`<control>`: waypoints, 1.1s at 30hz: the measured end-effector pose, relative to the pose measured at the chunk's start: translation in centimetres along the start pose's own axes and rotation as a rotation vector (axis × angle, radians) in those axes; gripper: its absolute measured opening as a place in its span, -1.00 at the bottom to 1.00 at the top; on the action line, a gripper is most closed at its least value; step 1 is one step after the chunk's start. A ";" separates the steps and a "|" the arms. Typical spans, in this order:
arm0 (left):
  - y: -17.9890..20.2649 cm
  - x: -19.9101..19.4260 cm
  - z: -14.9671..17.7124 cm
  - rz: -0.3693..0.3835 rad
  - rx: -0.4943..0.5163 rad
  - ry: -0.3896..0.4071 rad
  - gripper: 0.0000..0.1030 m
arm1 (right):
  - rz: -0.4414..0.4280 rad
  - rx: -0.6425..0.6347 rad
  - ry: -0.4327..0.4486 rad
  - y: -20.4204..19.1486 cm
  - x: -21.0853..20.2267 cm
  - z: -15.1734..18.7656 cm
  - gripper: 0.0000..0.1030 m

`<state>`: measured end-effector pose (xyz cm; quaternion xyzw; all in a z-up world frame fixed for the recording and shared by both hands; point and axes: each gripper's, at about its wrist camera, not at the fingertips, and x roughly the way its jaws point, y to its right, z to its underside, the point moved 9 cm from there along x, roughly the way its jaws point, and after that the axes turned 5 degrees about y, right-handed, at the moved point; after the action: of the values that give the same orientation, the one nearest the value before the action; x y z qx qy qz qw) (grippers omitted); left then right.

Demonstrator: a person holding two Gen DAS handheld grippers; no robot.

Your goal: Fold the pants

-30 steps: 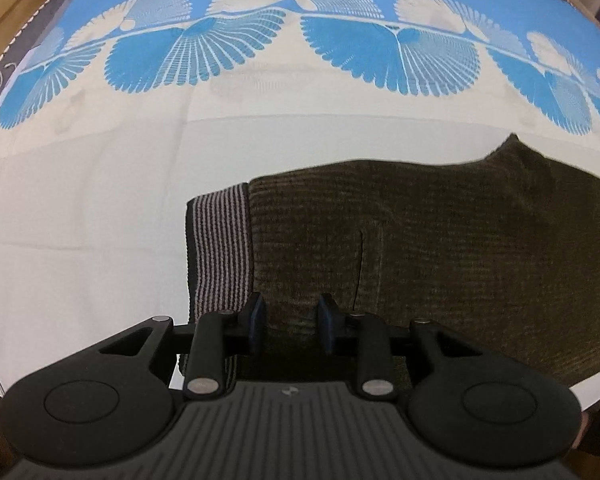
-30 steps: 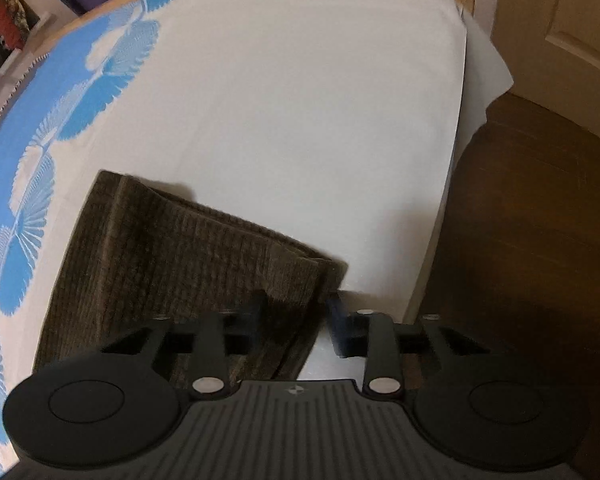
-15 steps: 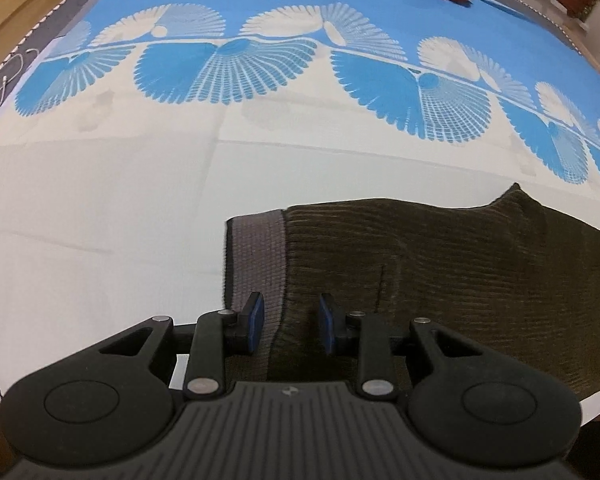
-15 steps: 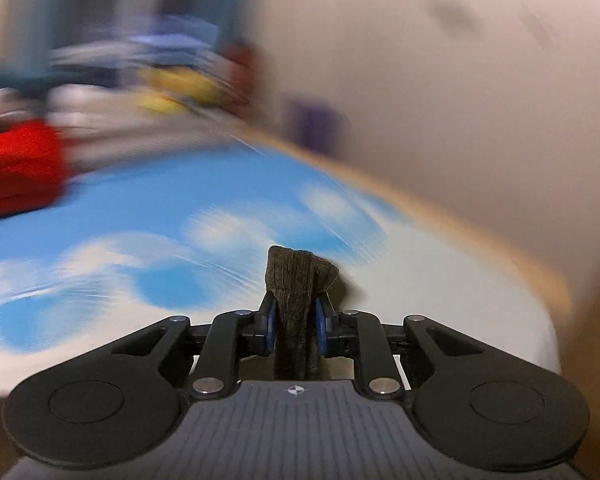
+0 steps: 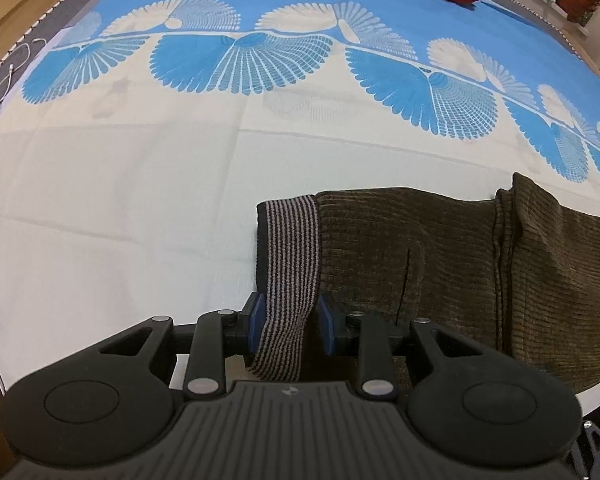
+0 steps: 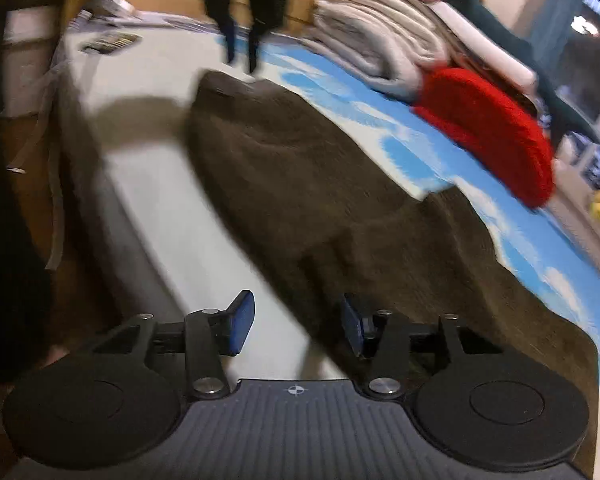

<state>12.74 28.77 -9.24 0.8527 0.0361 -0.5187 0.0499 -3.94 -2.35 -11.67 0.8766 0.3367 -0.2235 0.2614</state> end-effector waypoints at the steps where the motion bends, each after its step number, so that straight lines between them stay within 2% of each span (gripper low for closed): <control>1: -0.1 0.0 -0.1 0.002 0.000 0.004 -0.36 | -0.027 0.026 0.013 0.5 -0.2 -0.6 -0.11; 4: -0.5 0.1 -0.3 -0.001 -0.012 0.007 -0.36 | 0.085 0.059 0.099 3.0 -0.9 -3.0 0.00; 7: -0.6 0.1 -0.2 -0.002 -0.009 0.005 -0.36 | 0.158 0.153 0.067 6.0 0.3 -2.8 0.10; 9: -0.7 0.2 -0.2 -0.003 -0.005 0.004 -0.36 | 0.145 0.204 0.005 7.4 1.9 -1.5 0.14; 12: -0.7 0.3 -0.2 -0.005 -0.005 0.002 -0.36 | 0.085 0.204 -0.022 7.2 3.7 -1.5 0.18; 13: -0.7 0.2 -0.2 -0.005 -0.006 0.003 -0.36 | 0.059 0.182 -0.035 6.9 4.1 -1.5 0.14; 15: -0.7 0.2 -0.3 -0.003 -0.008 0.005 -0.36 | 0.008 0.160 -0.053 6.7 4.4 -1.8 -0.14; 16: -0.7 0.2 -0.3 -0.003 -0.008 0.006 -0.36 | -0.028 0.164 -0.065 6.6 4.6 -1.9 -0.21; 18: -0.6 0.2 -0.4 0.000 -0.010 0.006 -0.36 | -0.105 0.164 -0.083 6.2 4.9 -2.0 -0.65; 21: -0.7 0.0 -0.5 0.004 -0.017 0.011 -0.36 | -0.156 0.111 -0.066 5.8 4.0 -2.8 -0.74; 23: -1.0 0.0 -0.5 0.006 -0.022 0.014 -0.36 | -0.172 0.125 -0.015 5.9 2.2 -3.8 -0.74; 25: -1.3 0.1 -0.5 0.001 -0.028 0.012 -0.36 | -0.164 0.120 0.011 5.6 1.0 -3.7 -0.70; 27: -1.8 0.2 -0.5 -0.005 -0.047 0.008 -0.36 | -0.187 0.100 -0.049 4.4 1.5 -1.8 -0.44; 28: -1.9 0.1 -0.4 -0.006 -0.058 0.006 -0.36 | -0.174 0.064 -0.066 4.0 1.8 -1.2 -0.40; 29: -2.0 0.1 -0.4 -0.002 -0.063 0.006 -0.36 | -0.139 0.029 -0.059 3.8 1.8 -1.0 -0.32; 32: -1.9 0.0 -0.3 0.010 -0.058 0.007 -0.36 | -0.107 0.085 -0.039 4.0 1.7 -1.7 0.04; 33: -2.1 0.1 -0.2 0.006 -0.061 0.002 -0.36 | -0.096 0.078 -0.038 3.9 1.8 -1.8 0.08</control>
<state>12.77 30.88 -9.34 0.8516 0.0492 -0.5162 0.0774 0.43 -2.93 -10.13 0.8645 0.3644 -0.2653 0.2225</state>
